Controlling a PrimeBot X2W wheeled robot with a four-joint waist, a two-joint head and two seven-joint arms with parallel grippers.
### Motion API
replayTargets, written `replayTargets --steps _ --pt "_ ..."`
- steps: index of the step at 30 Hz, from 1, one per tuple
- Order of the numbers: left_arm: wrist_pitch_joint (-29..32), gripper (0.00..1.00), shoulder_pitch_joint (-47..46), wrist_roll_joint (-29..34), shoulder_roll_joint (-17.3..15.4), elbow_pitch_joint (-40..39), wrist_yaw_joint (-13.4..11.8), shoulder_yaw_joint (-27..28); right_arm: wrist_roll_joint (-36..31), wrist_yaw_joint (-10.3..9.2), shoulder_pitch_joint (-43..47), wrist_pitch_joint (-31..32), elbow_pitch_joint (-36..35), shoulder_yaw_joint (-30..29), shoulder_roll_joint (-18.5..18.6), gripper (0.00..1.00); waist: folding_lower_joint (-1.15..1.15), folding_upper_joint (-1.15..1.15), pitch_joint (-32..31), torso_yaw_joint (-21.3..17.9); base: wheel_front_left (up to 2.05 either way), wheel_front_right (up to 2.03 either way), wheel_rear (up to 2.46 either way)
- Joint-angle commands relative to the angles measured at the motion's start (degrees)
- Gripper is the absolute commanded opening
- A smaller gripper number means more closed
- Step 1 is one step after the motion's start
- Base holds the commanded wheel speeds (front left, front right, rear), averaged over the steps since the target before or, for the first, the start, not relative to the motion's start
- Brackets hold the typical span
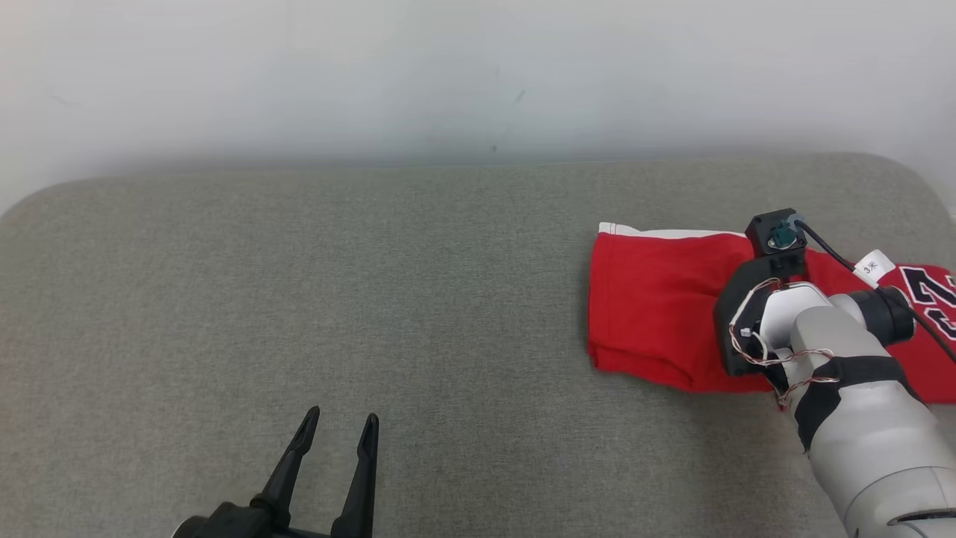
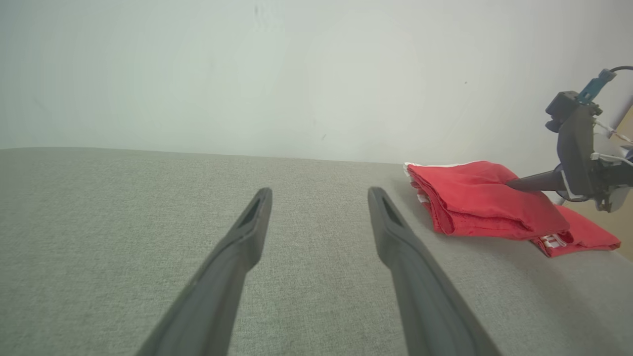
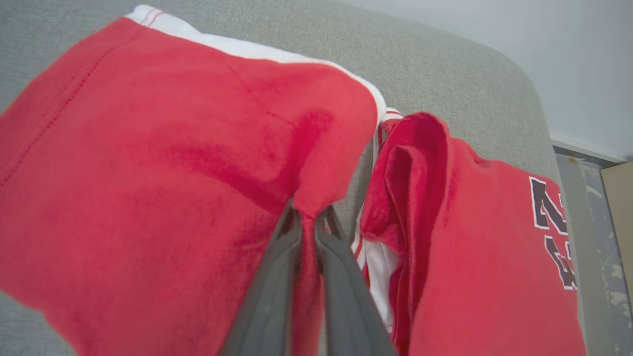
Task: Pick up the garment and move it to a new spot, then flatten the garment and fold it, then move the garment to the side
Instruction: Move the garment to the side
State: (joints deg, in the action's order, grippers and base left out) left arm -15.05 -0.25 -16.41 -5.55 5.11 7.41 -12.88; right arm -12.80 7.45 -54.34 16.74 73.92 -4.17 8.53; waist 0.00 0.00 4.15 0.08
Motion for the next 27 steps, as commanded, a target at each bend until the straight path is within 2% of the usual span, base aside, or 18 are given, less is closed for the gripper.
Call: replayTargets --steps 1,9,10,15,18,22,27 --pt "-0.2 1.00 0.1 0.2 -0.3 0.0 0.1 0.0 1.1 0.02 0.1 0.3 0.1 1.4 0.5 0.00 0.00 0.00 -0.3 -1.0 0.00 0.00 0.00" --pt "-0.2 1.00 1.3 -0.4 -1.1 -0.1 0.1 -0.1 9.0 0.02 -1.3 1.7 0.0 11.2 4.3 0.00 0.00 0.00 -0.9 -0.3 0.00 0.00 0.00" --pt "-0.2 1.00 1.6 -0.4 -1.0 -0.1 0.1 0.0 11.5 0.02 -1.7 2.4 -0.8 13.7 6.3 0.00 0.00 0.00 -1.0 -0.1 0.00 0.00 0.00" --pt "-0.2 1.00 1.9 -0.5 -0.9 -0.3 0.1 -0.3 18.1 0.02 0.9 6.0 -5.6 19.1 11.4 0.00 0.00 0.00 -1.0 0.4 0.00 0.00 0.00" --pt "-0.2 1.00 2.0 -0.6 -0.8 -0.5 0.1 -0.1 22.8 0.02 3.5 9.5 -12.1 22.1 16.1 0.00 0.00 0.00 -0.6 0.5 0.00 0.00 0.00" --pt "-0.2 1.00 1.6 -0.5 -0.8 -0.6 0.1 0.0 29.0 0.02 9.4 16.9 -24.5 25.9 23.0 0.00 0.00 0.00 0.3 0.4 0.00 0.00 0.00" --pt "-0.2 1.00 0.0 -0.4 -1.0 -0.7 0.1 -0.5 31.2 0.02 16.0 24.4 -39.9 27.5 32.7 0.00 0.00 0.00 2.2 0.6 0.00 0.00 0.00"
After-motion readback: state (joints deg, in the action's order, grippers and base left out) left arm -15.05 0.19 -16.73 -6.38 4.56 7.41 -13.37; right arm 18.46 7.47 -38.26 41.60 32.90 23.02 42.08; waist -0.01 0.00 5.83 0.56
